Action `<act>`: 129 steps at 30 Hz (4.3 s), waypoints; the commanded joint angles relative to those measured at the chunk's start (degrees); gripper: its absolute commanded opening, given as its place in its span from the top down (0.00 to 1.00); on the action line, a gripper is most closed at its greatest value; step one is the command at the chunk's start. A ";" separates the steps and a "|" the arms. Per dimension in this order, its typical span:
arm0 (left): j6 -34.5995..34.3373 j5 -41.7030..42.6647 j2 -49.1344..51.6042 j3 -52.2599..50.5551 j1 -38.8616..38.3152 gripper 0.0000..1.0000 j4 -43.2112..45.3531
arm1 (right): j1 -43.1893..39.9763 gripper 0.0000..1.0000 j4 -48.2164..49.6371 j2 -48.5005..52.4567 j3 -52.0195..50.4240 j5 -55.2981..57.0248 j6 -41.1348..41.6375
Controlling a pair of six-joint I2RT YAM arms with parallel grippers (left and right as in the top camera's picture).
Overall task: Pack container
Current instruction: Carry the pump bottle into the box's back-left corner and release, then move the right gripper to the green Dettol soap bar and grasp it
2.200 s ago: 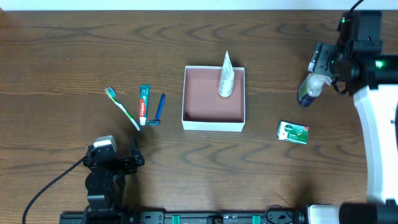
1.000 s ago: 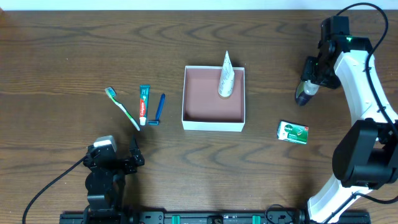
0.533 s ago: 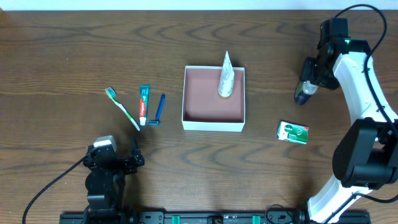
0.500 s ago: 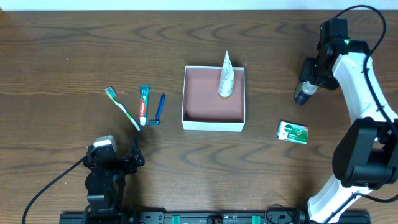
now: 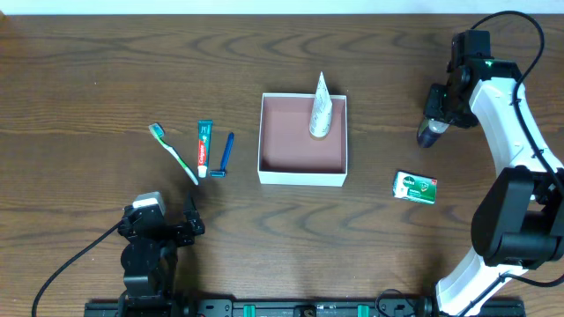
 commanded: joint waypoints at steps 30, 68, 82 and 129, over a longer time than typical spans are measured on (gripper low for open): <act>0.76 -0.92 -0.35 -1.11 0.28 0.02 -0.22 | 26.23 0.86 -9.70 -29.00 -0.98 -2.91 0.81; 0.76 -0.90 -0.35 -1.11 0.28 0.02 -0.22 | 39.58 0.80 16.79 -3.21 -0.92 -6.38 -0.50; 0.76 -0.90 -0.35 -1.11 0.28 0.02 -0.22 | 39.58 0.44 22.18 -0.87 -0.92 -4.72 -4.81; 0.76 -0.90 -0.35 -1.11 0.28 0.02 -0.22 | 11.85 0.27 -13.07 -18.08 -9.44 -6.03 2.69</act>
